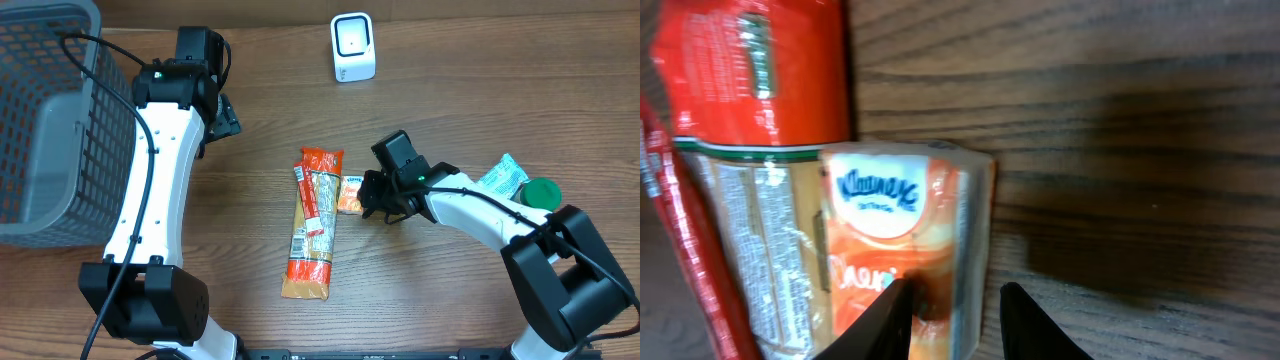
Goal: Scan the item barcode
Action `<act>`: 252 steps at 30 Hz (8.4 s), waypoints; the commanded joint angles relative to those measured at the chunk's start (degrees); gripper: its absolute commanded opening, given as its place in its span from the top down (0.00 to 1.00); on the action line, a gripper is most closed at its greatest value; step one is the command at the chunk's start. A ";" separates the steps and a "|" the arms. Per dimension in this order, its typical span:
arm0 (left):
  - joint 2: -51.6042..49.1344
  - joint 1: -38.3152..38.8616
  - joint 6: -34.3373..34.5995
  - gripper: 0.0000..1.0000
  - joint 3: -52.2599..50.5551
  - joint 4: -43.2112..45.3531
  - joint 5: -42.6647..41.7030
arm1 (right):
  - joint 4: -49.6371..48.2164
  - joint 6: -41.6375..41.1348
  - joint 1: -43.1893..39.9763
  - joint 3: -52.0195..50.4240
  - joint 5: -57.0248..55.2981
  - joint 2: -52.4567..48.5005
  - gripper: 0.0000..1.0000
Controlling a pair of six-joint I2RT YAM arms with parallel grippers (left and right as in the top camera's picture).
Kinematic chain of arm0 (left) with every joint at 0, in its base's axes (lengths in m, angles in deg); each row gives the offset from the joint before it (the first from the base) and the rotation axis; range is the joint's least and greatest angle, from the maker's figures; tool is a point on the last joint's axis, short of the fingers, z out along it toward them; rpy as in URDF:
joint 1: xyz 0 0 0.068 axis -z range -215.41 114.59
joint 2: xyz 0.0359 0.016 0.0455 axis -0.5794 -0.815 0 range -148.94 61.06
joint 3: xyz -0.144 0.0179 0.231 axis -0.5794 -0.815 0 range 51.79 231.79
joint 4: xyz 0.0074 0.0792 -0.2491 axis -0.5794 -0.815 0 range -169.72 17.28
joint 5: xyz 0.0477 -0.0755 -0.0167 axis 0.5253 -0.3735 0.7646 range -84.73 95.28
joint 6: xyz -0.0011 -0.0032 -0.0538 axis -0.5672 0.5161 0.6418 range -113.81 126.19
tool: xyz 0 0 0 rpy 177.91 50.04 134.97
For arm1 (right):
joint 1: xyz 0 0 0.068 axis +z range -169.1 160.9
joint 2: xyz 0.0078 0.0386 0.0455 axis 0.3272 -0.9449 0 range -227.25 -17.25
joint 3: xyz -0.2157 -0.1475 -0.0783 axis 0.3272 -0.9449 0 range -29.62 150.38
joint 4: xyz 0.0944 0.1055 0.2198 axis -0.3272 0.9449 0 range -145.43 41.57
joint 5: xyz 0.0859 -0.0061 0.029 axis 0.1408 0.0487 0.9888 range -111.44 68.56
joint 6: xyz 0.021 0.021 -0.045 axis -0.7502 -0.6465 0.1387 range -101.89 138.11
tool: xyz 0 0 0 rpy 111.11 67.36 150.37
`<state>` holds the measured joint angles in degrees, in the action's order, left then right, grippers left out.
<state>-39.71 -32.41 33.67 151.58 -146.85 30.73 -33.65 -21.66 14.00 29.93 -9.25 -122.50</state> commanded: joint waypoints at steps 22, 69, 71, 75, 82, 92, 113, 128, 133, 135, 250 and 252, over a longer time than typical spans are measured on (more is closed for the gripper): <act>0.39 0.39 0.17 0.00 0.72 0.07 -0.04 | -2.03 -2.19 -0.13 -0.24 3.32 -0.17 0.71; 0.39 0.39 0.17 0.00 0.72 0.07 -0.04 | -1.97 -3.93 -0.11 -0.31 1.14 -1.33 0.72; 0.39 0.39 0.17 0.00 0.72 0.07 -0.04 | -1.97 -3.85 -0.11 -0.31 1.14 -1.33 0.72; 0.39 0.39 0.17 0.01 0.72 0.07 -0.04 | -1.79 -3.69 -0.11 -0.31 1.14 -1.33 0.73; 0.39 0.39 0.17 0.00 0.72 0.07 -0.04 | -1.75 -3.72 -0.11 -0.31 0.50 -1.33 0.76; 0.39 0.39 0.17 0.00 0.72 0.07 -0.04 | 0.02 -6.29 -0.09 -0.35 -4.79 -1.33 0.96; 0.39 0.39 0.17 0.00 0.72 0.07 -0.04 | 12.52 10.78 -6.08 9.14 -1.29 10.95 0.96; 0.39 0.39 0.17 0.00 0.72 0.07 -0.04 | 62.25 20.41 -9.55 73.75 -15.47 0.39 0.97; 0.39 0.39 0.17 0.00 0.72 0.07 -0.04 | 65.53 25.31 -9.49 82.51 -20.31 -7.08 0.96; 0.39 0.39 0.17 0.00 0.72 0.07 -0.04 | 62.20 29.11 -9.16 81.92 -20.44 -9.16 0.96; 0.39 0.39 0.17 0.00 0.72 0.07 -0.04 | 29.62 46.47 -1.46 77.90 -46.56 -25.22 0.96; 0.39 0.39 0.17 0.00 0.72 0.07 -0.04 | 37.40 40.68 -2.16 77.90 -39.28 -21.94 0.96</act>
<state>-39.71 -32.41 33.67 151.58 -146.82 30.73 -0.34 29.68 12.41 106.70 -58.39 -153.63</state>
